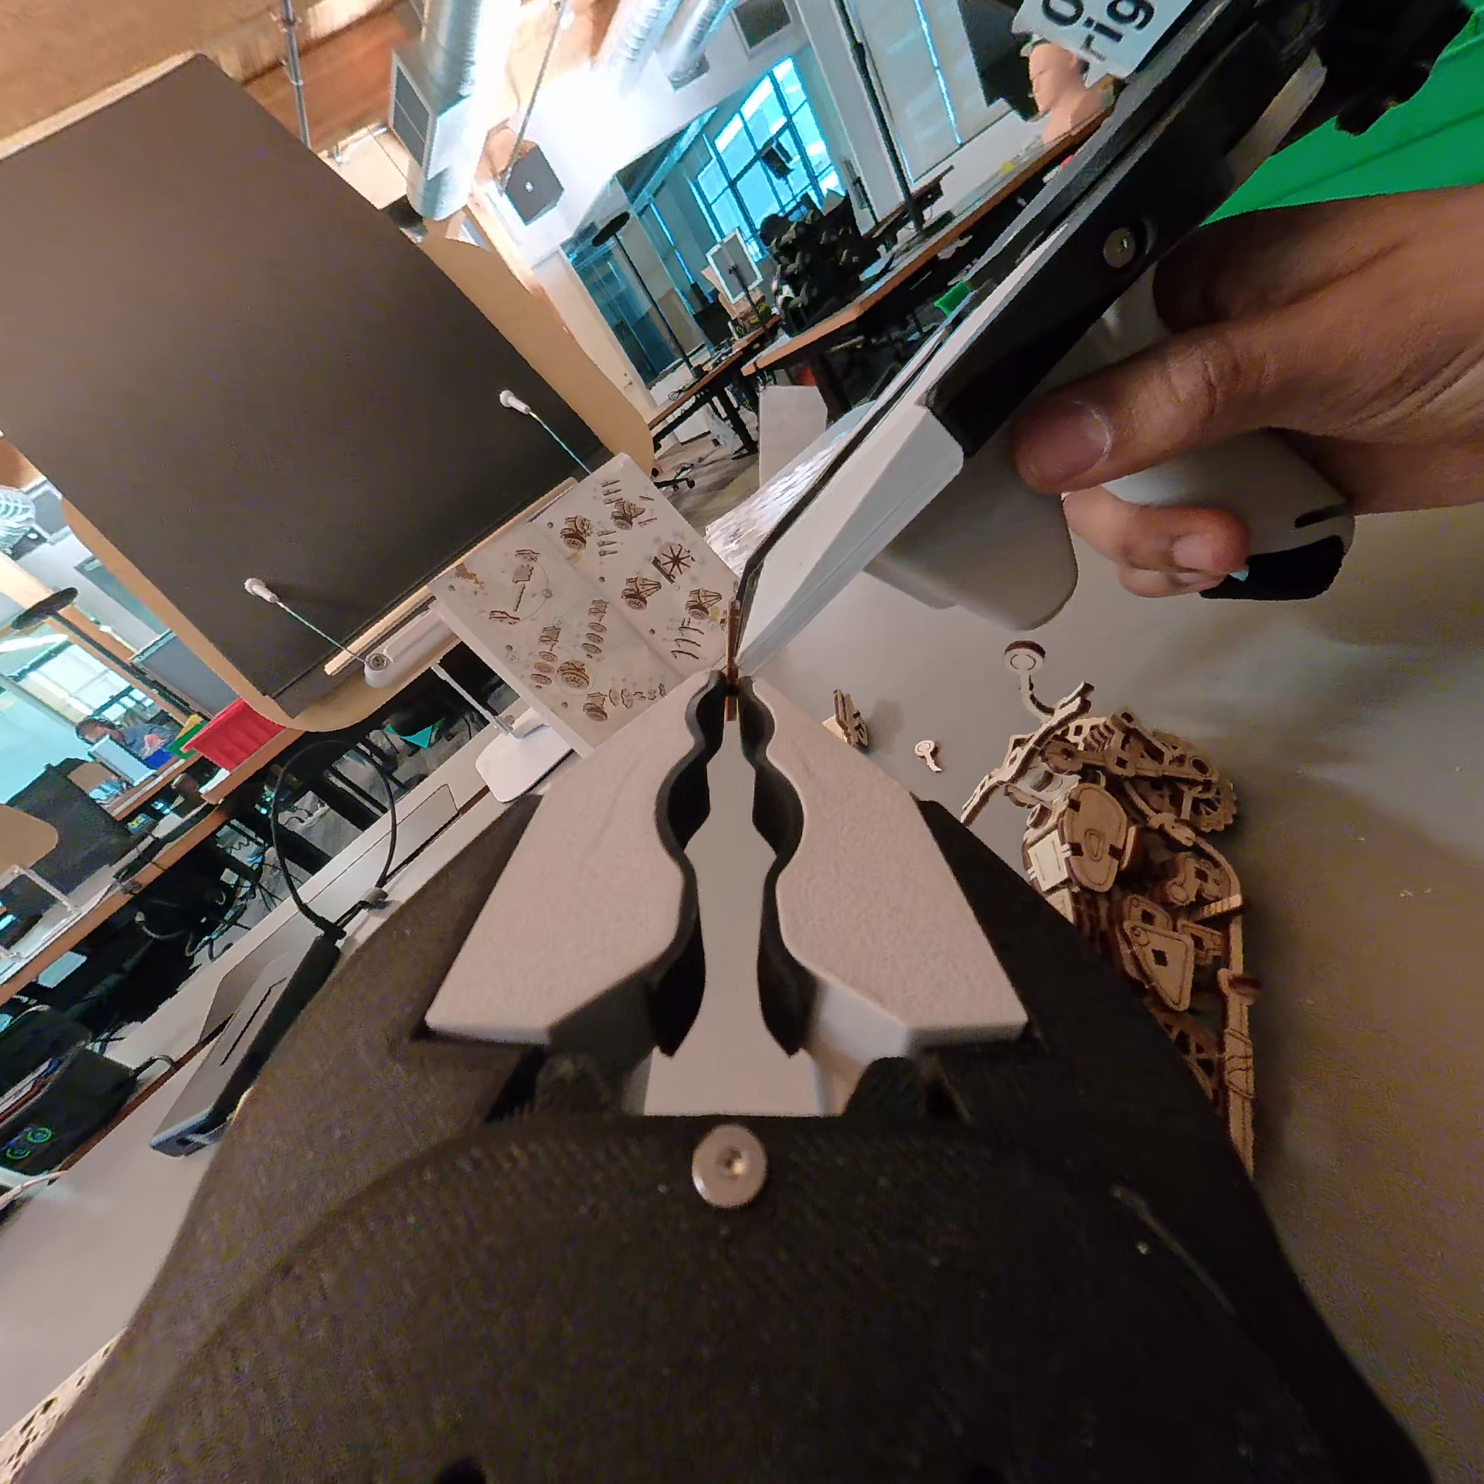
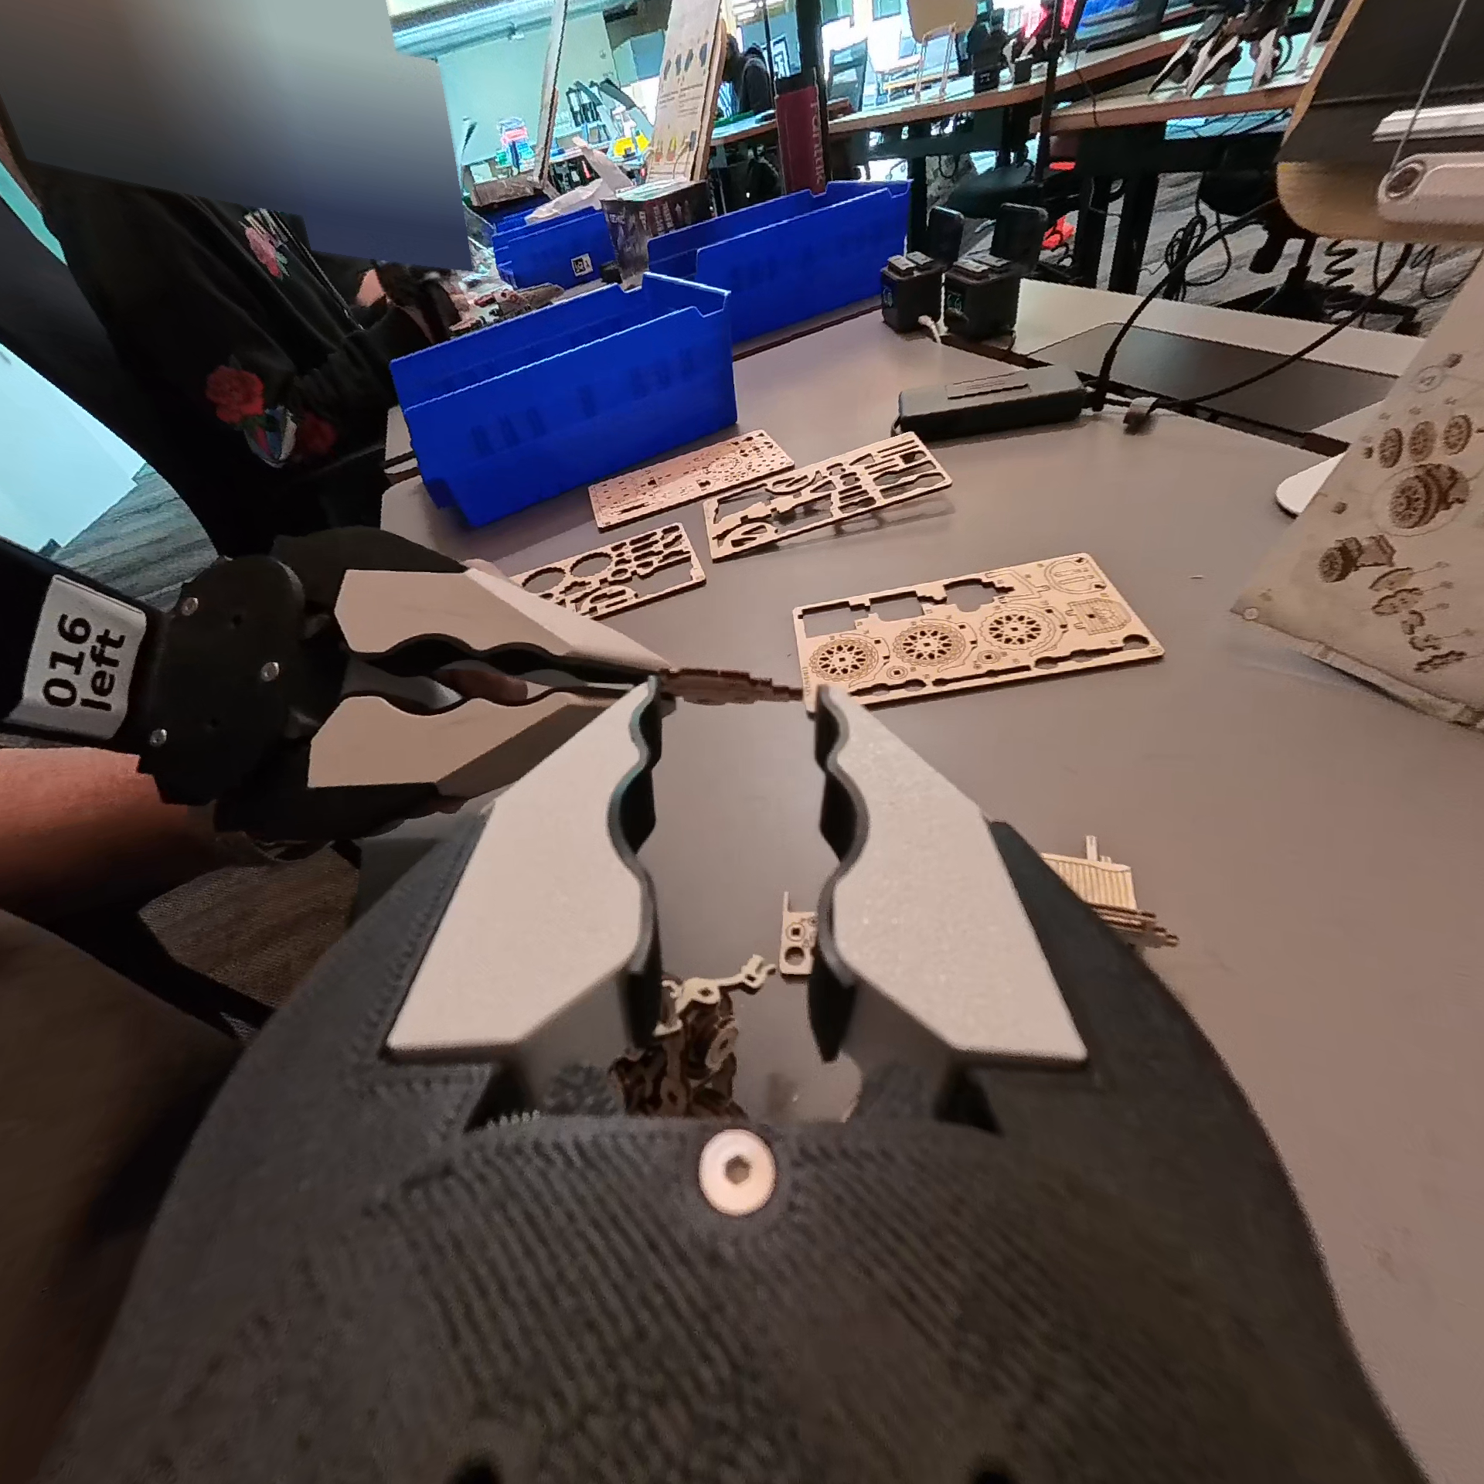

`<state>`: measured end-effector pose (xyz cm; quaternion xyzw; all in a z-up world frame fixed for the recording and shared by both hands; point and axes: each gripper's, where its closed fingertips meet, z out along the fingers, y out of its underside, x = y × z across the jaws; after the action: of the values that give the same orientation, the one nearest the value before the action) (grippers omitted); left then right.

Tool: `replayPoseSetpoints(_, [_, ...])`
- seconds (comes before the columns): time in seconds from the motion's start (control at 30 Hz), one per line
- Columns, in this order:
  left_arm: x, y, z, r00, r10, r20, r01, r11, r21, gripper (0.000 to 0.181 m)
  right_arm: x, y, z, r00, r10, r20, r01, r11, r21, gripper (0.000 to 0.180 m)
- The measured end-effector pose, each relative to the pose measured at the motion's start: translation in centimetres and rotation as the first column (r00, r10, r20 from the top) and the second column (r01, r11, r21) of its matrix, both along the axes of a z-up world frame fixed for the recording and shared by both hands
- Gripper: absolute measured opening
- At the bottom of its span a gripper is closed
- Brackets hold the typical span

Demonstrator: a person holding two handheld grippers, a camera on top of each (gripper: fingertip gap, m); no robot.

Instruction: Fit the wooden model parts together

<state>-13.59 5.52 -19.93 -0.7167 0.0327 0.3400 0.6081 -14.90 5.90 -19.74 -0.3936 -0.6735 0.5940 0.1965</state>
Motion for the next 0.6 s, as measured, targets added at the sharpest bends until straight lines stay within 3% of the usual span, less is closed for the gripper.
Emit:
replayPoseSetpoints(0.03, [0.0,0.0,0.0,1.0,0.0,-0.001,0.0,1.0,0.0,0.002,-0.01,0.06,0.0,1.0,-0.003,-0.001,0.003,1.0,0.001,0.038])
replayPoseSetpoints(0.6, [0.19,0.06,-0.02,0.998,0.015,-0.056,-0.016,1.0,-0.02,0.002,0.38,-0.14,0.52,1.0,0.013,-0.014,-0.014,1.0,-0.025,0.026])
